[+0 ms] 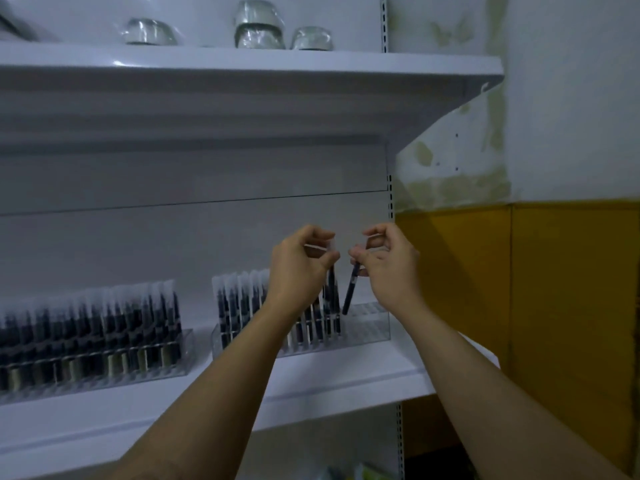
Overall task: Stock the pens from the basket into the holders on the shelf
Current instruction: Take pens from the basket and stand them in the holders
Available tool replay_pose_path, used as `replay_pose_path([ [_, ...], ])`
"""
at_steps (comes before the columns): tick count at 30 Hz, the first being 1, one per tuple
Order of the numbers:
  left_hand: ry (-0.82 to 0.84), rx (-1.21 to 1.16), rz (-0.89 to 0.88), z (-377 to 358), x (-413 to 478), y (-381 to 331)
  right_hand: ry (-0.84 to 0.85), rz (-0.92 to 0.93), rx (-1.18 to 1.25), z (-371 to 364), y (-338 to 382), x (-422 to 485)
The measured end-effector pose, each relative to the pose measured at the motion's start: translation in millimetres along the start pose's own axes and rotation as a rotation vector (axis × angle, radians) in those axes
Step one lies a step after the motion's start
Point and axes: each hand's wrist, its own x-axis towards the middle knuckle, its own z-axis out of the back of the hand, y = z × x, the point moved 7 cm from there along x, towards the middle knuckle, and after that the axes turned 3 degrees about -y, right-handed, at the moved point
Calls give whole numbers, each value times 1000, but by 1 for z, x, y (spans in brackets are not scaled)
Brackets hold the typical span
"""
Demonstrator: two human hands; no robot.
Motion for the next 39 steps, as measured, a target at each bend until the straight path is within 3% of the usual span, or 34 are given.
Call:
replay_pose_path([
  [15, 2, 113, -29, -17, 31, 35, 116, -28, -62, -38, -44, 19],
  [18, -26, 123, -2, -14, 34, 35, 230, -46, -158, -43, -54, 13],
  [22, 23, 160, 8, -16, 34, 36, 308, 77, -349, -42, -53, 2],
  [25, 91, 309, 8, -24, 27, 40, 411, 69, -404, -46, -55, 0],
  [28, 49, 527, -8, -23, 23, 47, 490, 54, -443, -48, -54, 1],
  [31, 14, 584, -30, -20, 23, 49, 528, 101, -530, -45, -47, 1],
  [35, 98, 677, 21, -24, 22, 54, 533, 218, -685, -46, -37, 0],
  [39, 126, 754, -38, -24, 13, 56, 533, 137, -627, -46, -44, -5],
])
